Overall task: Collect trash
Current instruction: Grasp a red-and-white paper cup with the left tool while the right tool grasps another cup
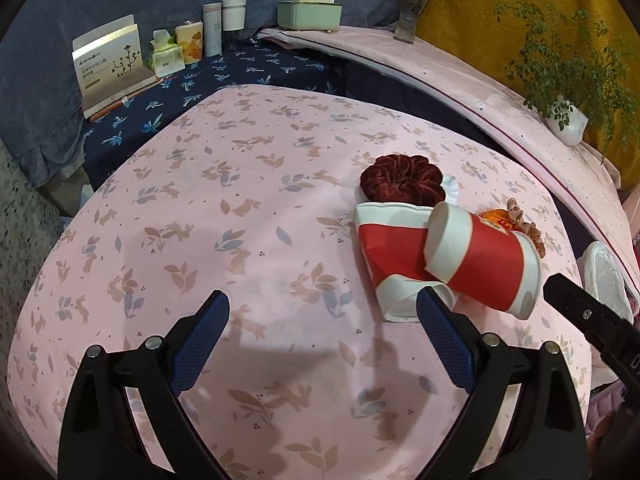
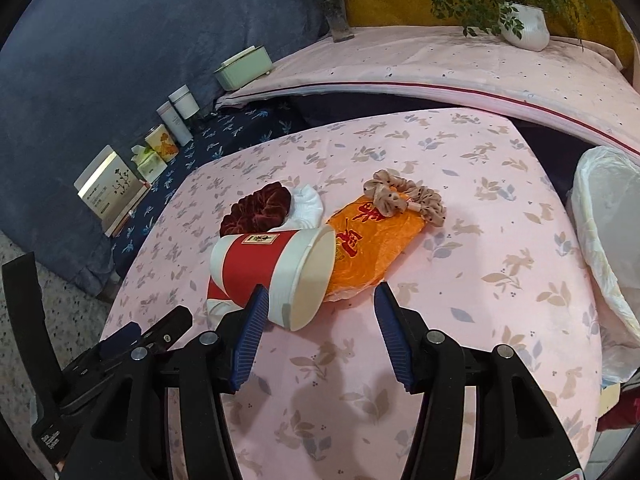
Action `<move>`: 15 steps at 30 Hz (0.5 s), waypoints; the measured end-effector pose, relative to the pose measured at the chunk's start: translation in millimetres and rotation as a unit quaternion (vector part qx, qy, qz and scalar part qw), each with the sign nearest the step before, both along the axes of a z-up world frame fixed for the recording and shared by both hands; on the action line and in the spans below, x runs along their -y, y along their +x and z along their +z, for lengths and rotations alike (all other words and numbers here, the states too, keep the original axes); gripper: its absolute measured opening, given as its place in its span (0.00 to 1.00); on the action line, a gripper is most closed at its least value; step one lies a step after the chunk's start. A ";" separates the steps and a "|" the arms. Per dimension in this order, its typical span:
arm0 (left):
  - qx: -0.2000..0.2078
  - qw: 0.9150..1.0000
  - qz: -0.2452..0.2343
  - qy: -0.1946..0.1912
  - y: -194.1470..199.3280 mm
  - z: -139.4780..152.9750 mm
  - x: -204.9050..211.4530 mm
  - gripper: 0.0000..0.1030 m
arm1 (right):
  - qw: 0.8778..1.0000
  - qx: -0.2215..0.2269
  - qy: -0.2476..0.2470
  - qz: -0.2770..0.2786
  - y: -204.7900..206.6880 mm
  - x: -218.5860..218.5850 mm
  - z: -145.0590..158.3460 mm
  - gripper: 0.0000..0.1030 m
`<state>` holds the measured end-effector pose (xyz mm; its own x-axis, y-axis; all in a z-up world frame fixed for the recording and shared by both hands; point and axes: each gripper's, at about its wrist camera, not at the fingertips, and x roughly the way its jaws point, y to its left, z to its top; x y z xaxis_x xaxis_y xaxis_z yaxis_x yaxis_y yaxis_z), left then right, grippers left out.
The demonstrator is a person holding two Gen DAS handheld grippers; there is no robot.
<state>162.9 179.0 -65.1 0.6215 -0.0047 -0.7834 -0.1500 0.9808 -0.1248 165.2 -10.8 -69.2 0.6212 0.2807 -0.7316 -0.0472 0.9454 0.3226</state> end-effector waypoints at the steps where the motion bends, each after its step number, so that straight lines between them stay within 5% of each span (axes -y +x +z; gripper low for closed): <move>1: -0.002 1.000 0.001 -0.003 0.6 -1.7 -1.8 0.88 | 1.000 -0.001 0.000 0.002 1.9 -2.2 -0.8 0.51; 8: -0.006 1.000 -0.003 -0.019 1.4 -8.6 -8.9 0.88 | 1.000 -0.014 0.007 0.022 14.8 -19.2 -11.7 0.48; 12: -0.005 1.000 -0.009 -0.023 0.8 -9.1 -7.0 0.88 | 0.999 -0.020 0.007 0.044 16.7 -30.8 -17.6 0.19; 15: -0.002 1.000 -0.016 -0.025 0.6 -8.8 -3.6 0.88 | 0.999 -0.012 0.011 0.052 13.4 -33.4 -15.9 0.13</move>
<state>163.5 182.6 -73.9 0.6180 -0.0635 -0.7836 -0.1190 0.9777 -0.1732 178.6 22.6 -85.0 0.5706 0.3588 -0.7387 -0.1369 0.9285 0.3453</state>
